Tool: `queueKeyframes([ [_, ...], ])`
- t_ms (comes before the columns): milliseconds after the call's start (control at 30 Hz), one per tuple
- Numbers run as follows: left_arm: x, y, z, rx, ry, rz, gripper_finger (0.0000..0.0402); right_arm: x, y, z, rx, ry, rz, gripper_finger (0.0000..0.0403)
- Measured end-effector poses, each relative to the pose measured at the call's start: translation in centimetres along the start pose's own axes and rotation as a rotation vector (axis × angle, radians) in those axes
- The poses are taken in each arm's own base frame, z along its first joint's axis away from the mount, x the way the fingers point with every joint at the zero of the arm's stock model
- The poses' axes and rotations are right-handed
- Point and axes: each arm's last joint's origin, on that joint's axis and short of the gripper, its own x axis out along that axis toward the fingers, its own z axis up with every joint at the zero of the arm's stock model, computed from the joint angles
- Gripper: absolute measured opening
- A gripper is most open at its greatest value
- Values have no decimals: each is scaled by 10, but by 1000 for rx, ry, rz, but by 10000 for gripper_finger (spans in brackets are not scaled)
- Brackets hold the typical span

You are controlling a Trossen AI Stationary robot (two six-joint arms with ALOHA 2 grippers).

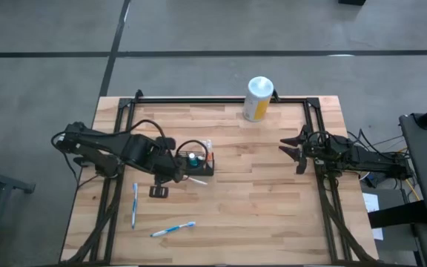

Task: Pick & Place toothbrushing station
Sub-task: Put the orange toothbrush into the right section of the wire organizer

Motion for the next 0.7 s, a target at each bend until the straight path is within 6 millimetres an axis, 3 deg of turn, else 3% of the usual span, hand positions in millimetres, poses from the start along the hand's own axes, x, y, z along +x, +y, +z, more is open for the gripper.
queueKeyframes([
  [400, -2, -1, 20, 18, -222, 55, 28, 0, 0, 0, 0, 0, 0, 132],
  [700, -3, 1, 32, 49, -349, 197, 33, 0, 0, 0, 0, 0, 0, 132],
])
